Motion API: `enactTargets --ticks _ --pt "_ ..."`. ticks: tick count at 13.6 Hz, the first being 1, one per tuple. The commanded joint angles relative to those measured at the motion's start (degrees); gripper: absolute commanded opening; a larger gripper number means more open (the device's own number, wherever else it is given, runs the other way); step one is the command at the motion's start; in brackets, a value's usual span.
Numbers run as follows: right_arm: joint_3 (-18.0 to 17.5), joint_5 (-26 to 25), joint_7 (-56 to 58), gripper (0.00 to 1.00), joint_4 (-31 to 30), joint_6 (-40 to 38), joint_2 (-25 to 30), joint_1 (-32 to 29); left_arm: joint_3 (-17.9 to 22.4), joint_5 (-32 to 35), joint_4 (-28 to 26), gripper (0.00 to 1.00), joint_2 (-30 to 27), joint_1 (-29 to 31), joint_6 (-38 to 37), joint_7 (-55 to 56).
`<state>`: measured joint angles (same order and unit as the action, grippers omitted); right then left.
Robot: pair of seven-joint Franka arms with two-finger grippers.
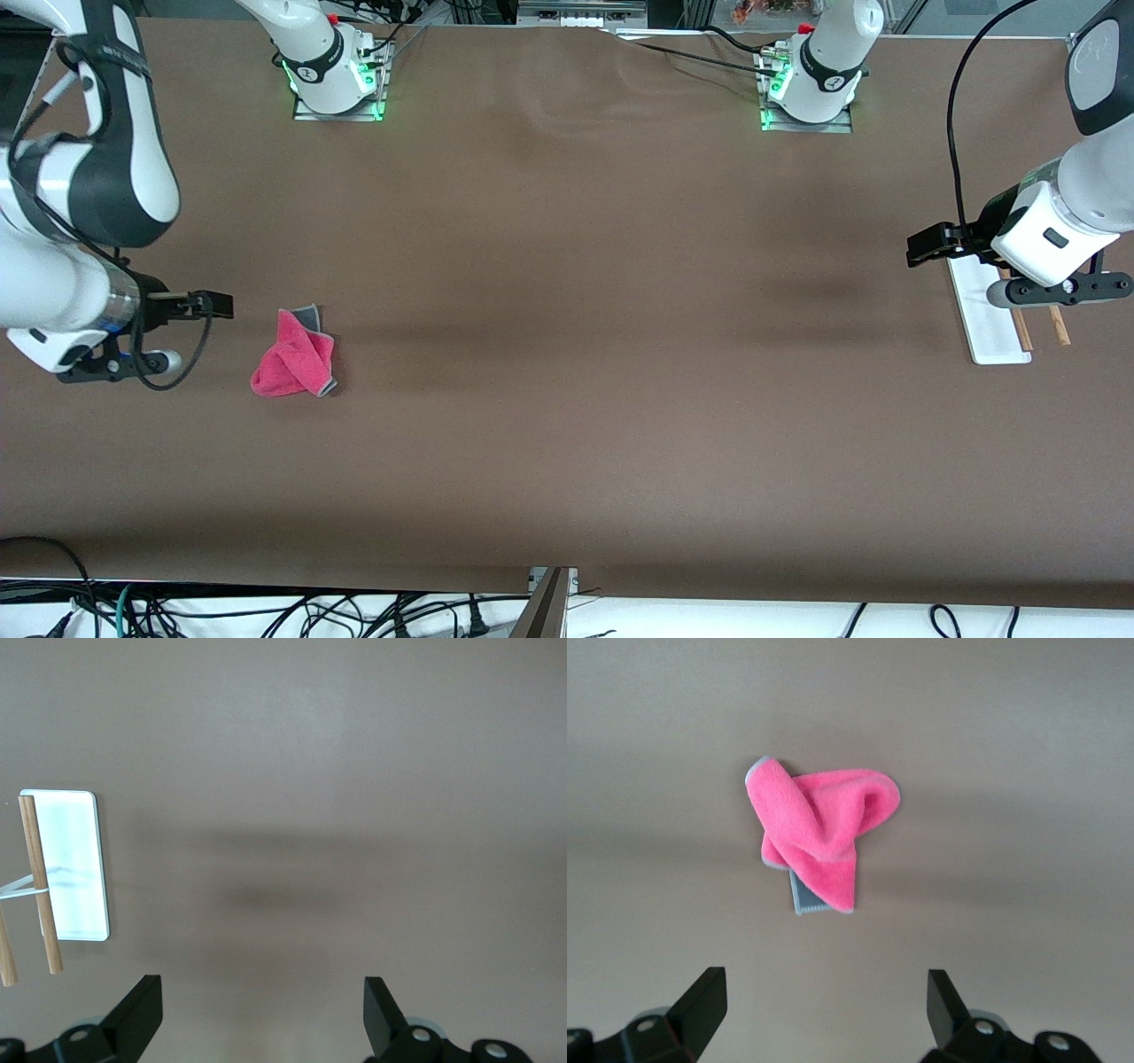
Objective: Pass towel and hang on rack
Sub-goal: 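Move the right gripper over the pink towel and lower it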
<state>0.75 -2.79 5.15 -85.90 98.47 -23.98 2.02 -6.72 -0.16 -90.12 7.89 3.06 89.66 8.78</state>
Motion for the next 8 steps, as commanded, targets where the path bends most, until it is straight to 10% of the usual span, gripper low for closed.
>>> enactTargets --ticks 1,8 --pt "-0.13 -0.20 0.47 1.00 -0.23 3.64 -3.26 0.53 -0.14 0.07 1.62 1.00 0.55 0.28 -1.25 -1.14" --pt "-0.13 -0.02 0.47 1.00 -0.32 9.11 -10.21 1.85 0.03 -3.36 1.53 1.00 0.55 0.46 -2.39 -0.44"
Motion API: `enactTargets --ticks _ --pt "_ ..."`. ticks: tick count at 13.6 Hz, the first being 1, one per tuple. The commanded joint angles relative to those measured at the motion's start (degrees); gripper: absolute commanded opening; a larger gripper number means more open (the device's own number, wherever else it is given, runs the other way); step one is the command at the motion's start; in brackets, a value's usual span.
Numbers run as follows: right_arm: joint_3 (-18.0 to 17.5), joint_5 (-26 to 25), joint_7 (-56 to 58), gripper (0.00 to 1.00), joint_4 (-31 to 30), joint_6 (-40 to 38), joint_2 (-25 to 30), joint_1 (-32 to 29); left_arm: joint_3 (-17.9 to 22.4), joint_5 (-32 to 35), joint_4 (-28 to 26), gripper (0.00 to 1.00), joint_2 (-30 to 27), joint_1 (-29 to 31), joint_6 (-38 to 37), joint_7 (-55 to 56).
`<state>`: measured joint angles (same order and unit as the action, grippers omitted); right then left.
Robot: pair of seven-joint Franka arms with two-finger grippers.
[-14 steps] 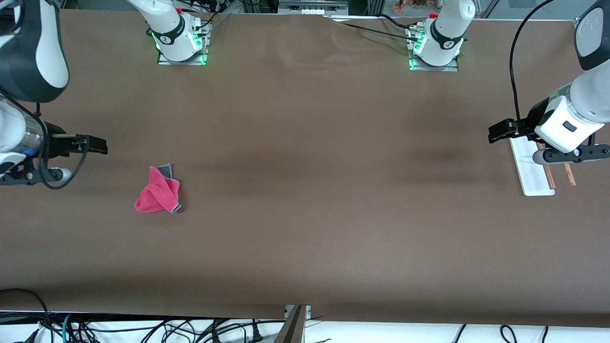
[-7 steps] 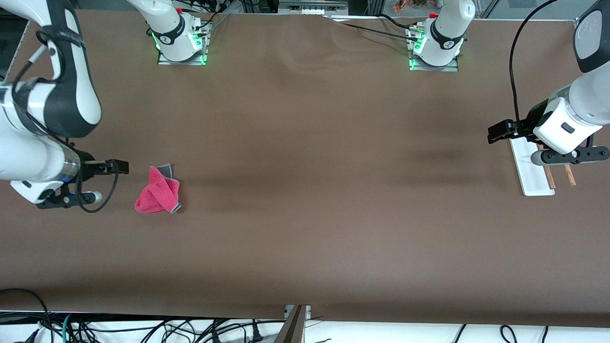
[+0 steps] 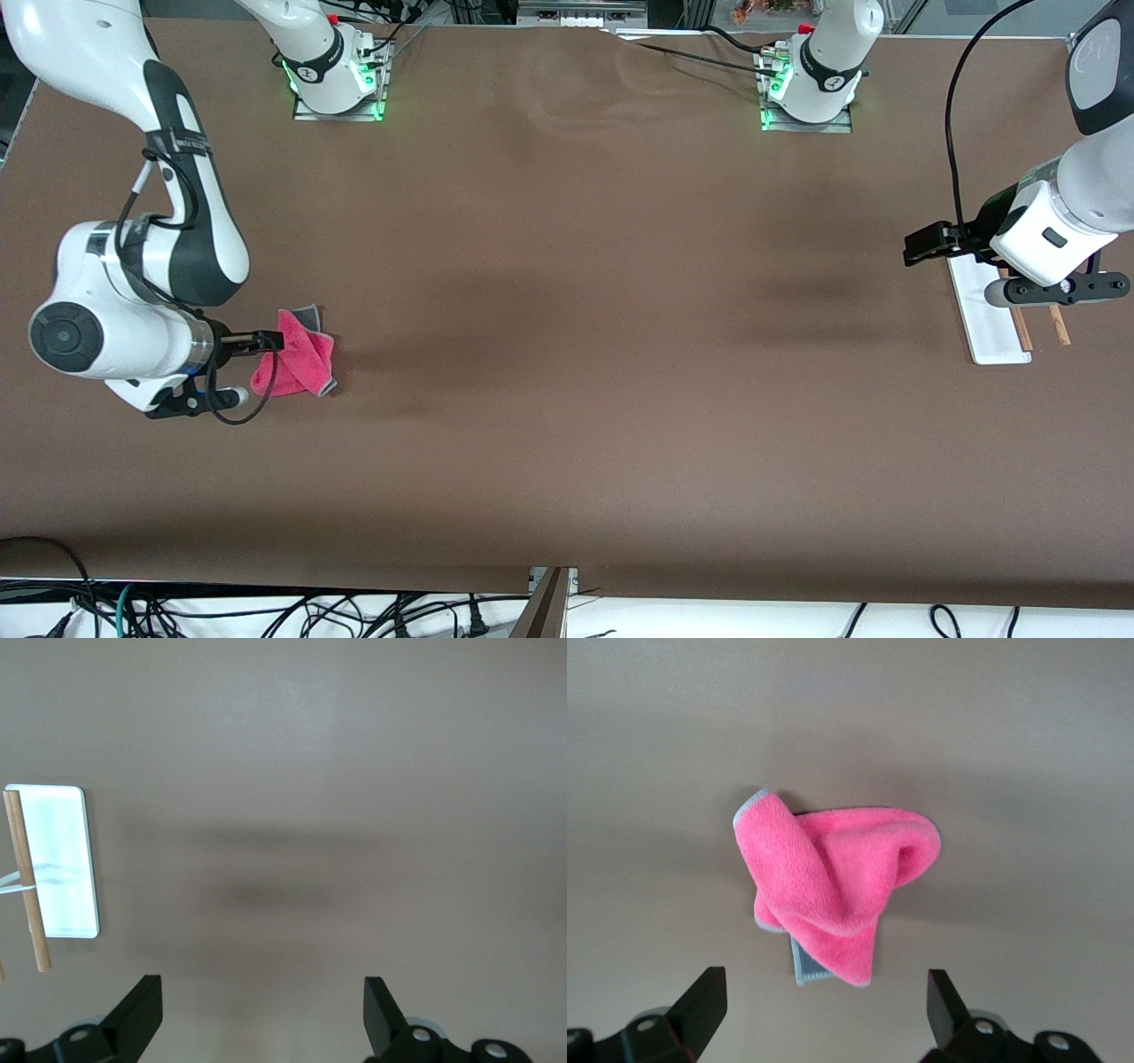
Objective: Pass towel and hang on rack
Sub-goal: 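Move the right gripper over the pink towel and lower it, then close the right gripper on the pink towel's middle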
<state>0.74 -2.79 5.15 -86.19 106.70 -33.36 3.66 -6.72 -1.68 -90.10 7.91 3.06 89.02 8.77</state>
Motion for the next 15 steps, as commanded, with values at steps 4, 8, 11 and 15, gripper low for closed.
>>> enactTargets --ticks 4,8,11,15 --pt "-0.56 -0.02 0.47 1.00 -0.29 1.31 -3.28 0.30 0.12 -3.94 1.60 1.00 0.97 1.06 -3.06 -0.16" --pt "-0.56 -0.02 0.47 1.00 -1.17 3.68 -5.39 0.47 0.12 -2.54 4.40 1.00 2.72 0.98 -4.90 2.30" --pt "-0.56 -0.02 0.47 1.00 -2.13 4.92 -6.01 0.56 -0.23 -0.96 4.76 1.00 3.08 0.63 -5.26 2.39" --pt "-0.56 -0.02 0.47 0.89 -2.22 6.50 -6.98 0.56 -0.58 -0.78 4.76 1.00 3.08 0.63 -5.62 2.48"
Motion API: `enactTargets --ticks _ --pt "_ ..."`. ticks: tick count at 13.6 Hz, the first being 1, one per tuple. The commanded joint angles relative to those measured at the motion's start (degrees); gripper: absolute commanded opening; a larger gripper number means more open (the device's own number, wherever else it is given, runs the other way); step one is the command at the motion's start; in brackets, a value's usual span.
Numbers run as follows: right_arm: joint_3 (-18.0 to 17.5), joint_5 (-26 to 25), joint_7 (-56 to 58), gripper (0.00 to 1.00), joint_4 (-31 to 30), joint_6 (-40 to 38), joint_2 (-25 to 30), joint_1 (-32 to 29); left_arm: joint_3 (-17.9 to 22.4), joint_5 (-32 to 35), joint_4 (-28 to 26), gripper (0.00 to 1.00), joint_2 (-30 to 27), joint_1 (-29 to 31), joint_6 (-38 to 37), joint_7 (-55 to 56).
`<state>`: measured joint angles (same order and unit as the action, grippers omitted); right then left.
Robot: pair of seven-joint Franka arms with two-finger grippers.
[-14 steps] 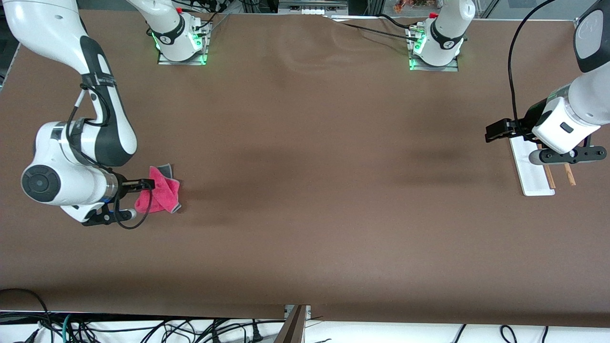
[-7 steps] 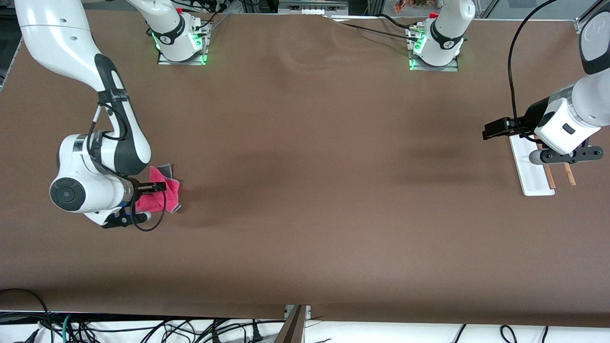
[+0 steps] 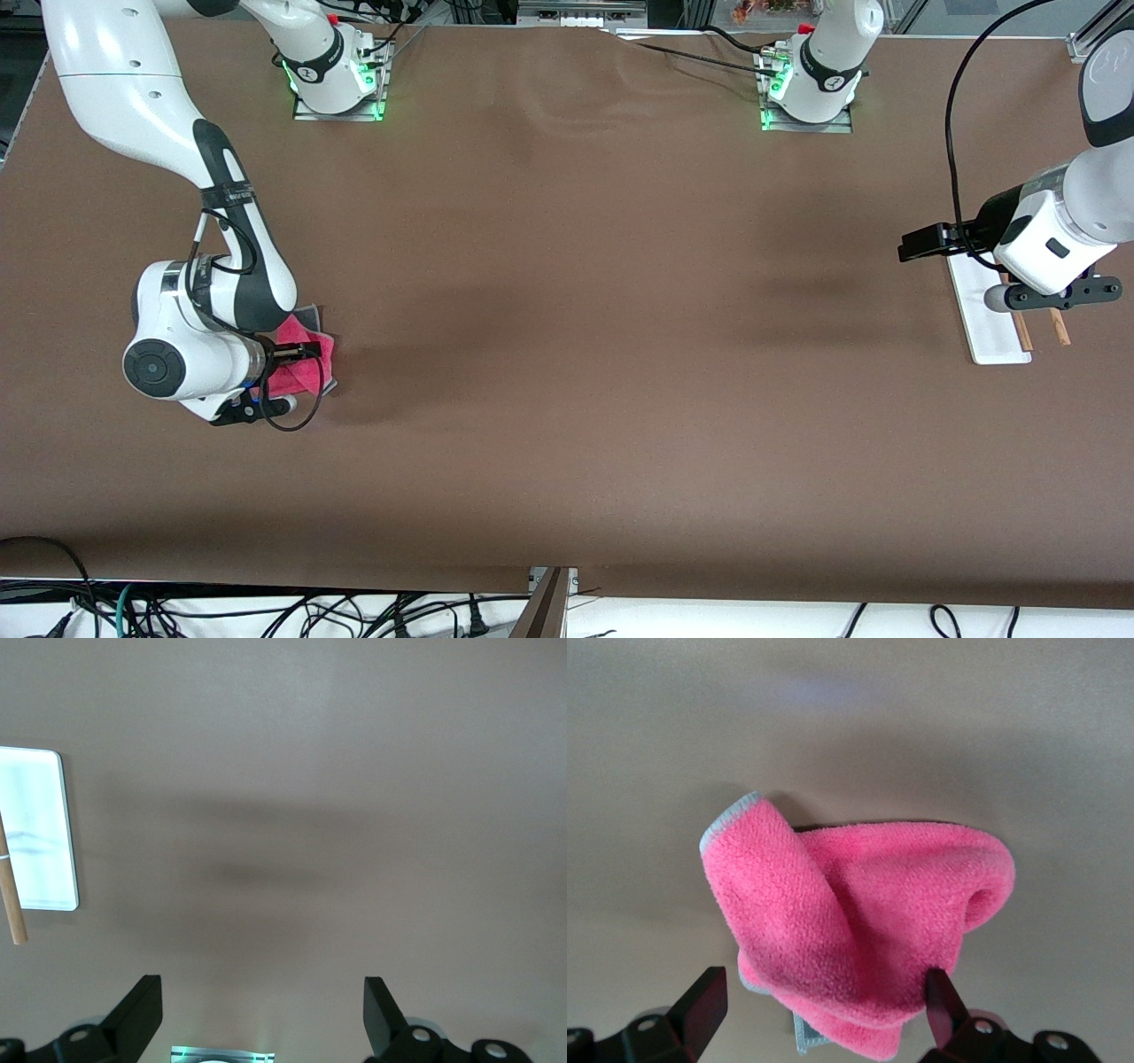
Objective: Pass towel and hang on rack
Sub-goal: 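Close the right gripper on the pink towel's middle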
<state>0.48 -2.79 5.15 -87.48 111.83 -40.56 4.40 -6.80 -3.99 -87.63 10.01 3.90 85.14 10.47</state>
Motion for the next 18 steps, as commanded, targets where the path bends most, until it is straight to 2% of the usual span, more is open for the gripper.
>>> enactTargets --ticks 1,3,6,8,14,18 --pt "-0.30 -0.02 0.47 0.79 -0.93 1.37 0.13 -0.18 -0.58 1.53 2.29 1.00 0.98 -0.21 -1.82 0.78" --pt "-0.30 -0.02 0.47 0.58 -0.85 1.37 -0.22 -0.18 -0.58 1.44 2.29 1.00 0.98 -0.21 -1.82 0.69" --pt "-0.30 -0.02 0.12 0.17 -0.85 1.02 -0.13 -0.10 -0.58 1.35 2.29 1.00 0.98 -0.21 -1.82 0.69" --pt "-0.57 -0.02 -0.23 0.00 -0.58 0.58 -0.04 -0.10 -0.58 1.27 2.29 1.00 0.89 -0.21 -1.82 0.69" --pt "-1.10 0.07 0.03 0.00 1.60 0.23 0.57 1.13 -0.32 1.09 2.29 1.00 0.89 -0.12 -1.73 0.60" --pt "-3.64 0.33 -0.58 0.00 4.33 -2.31 1.36 1.57 -0.32 1.18 2.29 1.00 0.89 -0.12 -1.82 0.78"
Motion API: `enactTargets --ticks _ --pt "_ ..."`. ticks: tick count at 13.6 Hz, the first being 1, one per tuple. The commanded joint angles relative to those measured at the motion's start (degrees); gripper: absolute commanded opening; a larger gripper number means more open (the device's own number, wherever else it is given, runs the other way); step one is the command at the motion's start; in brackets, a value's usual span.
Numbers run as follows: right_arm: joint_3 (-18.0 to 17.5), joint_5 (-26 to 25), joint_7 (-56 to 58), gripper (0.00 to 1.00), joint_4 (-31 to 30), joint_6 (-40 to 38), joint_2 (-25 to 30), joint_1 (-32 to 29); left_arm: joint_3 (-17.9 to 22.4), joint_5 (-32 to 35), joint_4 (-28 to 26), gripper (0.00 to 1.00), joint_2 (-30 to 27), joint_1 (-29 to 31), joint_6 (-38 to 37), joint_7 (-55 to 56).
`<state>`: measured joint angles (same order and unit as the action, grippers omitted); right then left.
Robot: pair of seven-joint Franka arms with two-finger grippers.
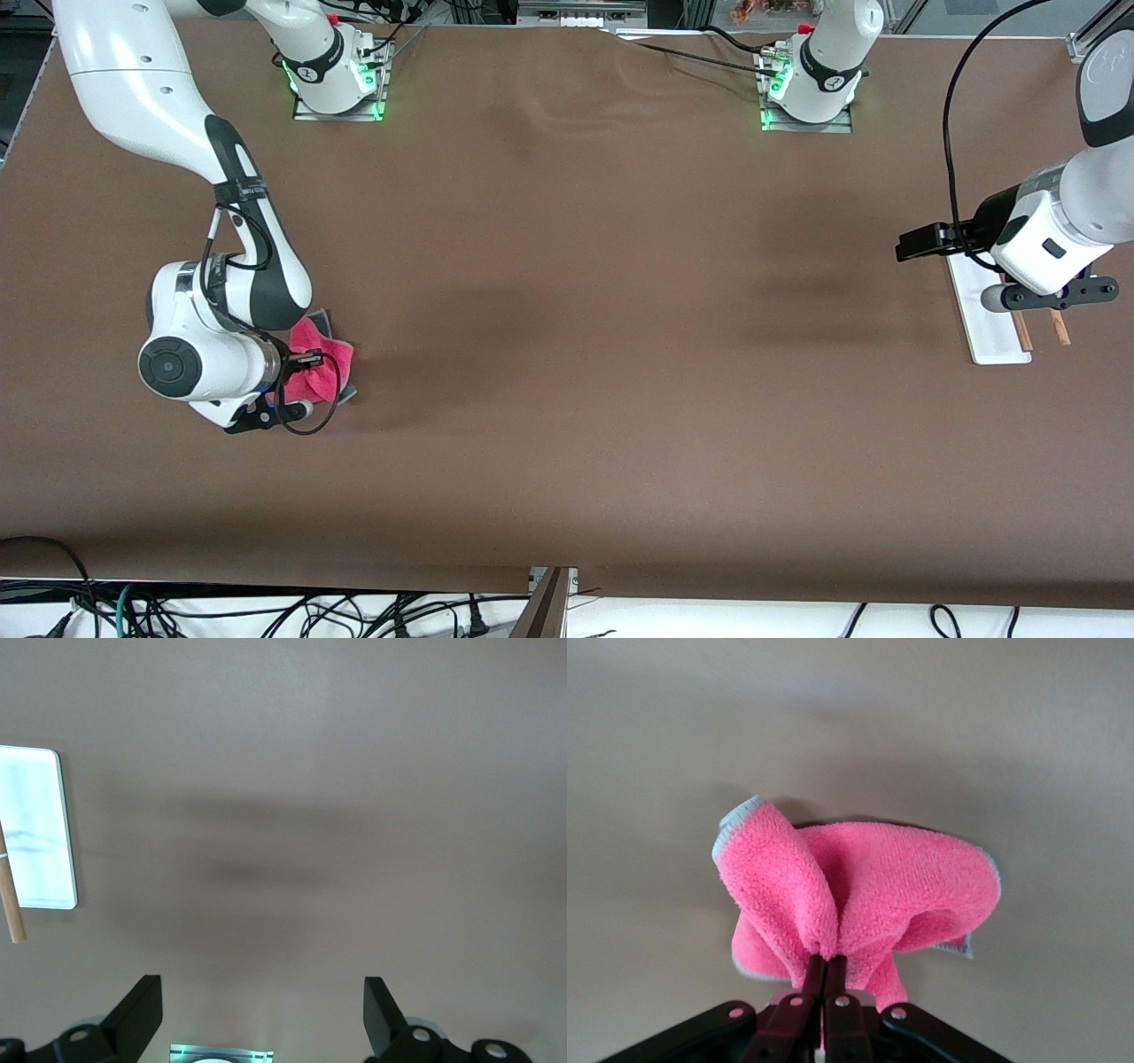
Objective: Pass towel and hang on rack
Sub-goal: 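Close the right gripper on the pink towel's middle, then lift the towel with the right gripper while the left gripper approaches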
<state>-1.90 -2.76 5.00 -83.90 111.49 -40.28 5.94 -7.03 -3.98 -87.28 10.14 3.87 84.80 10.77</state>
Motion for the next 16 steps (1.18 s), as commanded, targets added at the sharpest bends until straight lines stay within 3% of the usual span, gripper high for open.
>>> enactTargets --ticks 1,5,9,16 --pt "-1.87 1.52 -1.65 0.00 1.28 -2.59 1.17 0.04 -0.26 1.34 1.94 1.00 0.76 -0.18 -1.48 0.31" --pt "-3.72 4.25 -5.15 0.00 6.55 -6.72 1.35 1.09 -0.35 1.34 1.76 1.00 0.76 -0.18 -1.48 0.40" --pt "-7.41 4.17 -21.57 0.00 8.84 -7.34 1.70 5.30 -0.35 1.34 1.85 1.00 0.76 -0.18 -1.39 0.13" --pt "-7.41 3.99 -39.87 0.00 12.80 -1.64 1.26 16.81 -0.17 0.29 1.85 1.00 1.29 -0.09 -0.95 0.57"
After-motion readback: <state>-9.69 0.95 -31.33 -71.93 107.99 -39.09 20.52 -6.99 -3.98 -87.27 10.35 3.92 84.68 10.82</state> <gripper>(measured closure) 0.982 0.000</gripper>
